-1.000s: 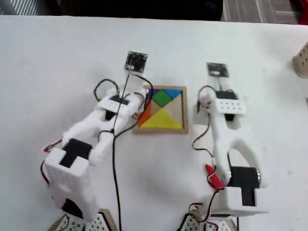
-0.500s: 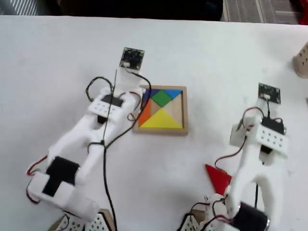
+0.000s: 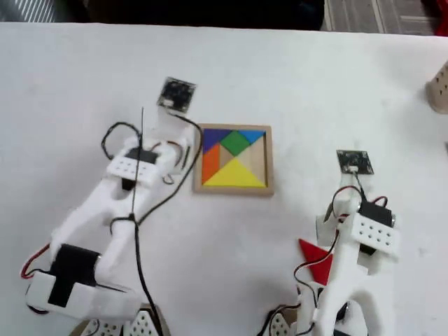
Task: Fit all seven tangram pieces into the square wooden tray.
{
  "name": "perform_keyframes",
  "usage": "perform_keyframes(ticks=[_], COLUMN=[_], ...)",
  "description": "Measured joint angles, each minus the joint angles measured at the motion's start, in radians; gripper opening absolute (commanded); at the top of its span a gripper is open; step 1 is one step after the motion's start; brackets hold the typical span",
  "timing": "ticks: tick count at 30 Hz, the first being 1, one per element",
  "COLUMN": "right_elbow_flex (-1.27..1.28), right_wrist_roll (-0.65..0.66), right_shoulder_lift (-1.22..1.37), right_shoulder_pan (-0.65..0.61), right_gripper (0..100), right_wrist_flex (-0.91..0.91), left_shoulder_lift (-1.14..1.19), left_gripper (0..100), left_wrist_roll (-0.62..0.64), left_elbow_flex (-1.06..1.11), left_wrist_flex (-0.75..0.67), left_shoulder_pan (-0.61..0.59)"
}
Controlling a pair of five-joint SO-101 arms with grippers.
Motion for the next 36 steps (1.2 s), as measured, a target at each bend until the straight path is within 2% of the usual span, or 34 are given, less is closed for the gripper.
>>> perform_keyframes(ticks=[4,7,12,18,21,28,33,36], right_elbow_flex=[0.0,0.0,0.0,0.0,0.003,0.051,0.107,0.152], right_wrist_roll=[0.034,0.089,0.241,0.566,0.641,0.683,0.916,0.974], right_shoulder_lift=[-0.057,-0.097,-0.153,-0.233,-0.262,-0.272,-0.272,-0.273], right_shoulder_pan=[-0.055,-0.08,-0.086,-0.084,-0.054,-0.026,0.069,0.118], right_gripper=[18.3,19.0,19.2,19.3,19.0,19.0,19.3,19.4], right_wrist_flex=[0.012,0.044,0.153,0.37,0.377,0.353,0.333,0.287], left_shoulder_lift=[0.0,0.0,0.0,-0.06,-0.071,-0.074,-0.074,-0.074], left_gripper=[12,17,13,10,12,10,7,6], left_wrist_roll=[0.0,0.0,0.0,0.0,0.0,0.0,0.0,0.0], left_elbow_flex=[0.034,0.035,0.037,0.117,0.118,0.118,0.118,0.118], left_wrist_flex=[0.0,0.034,0.091,0.091,0.091,0.091,0.091,0.091], left_shoulder_pan=[-0.092,-0.132,-0.143,-0.143,-0.143,-0.143,-0.143,-0.143])
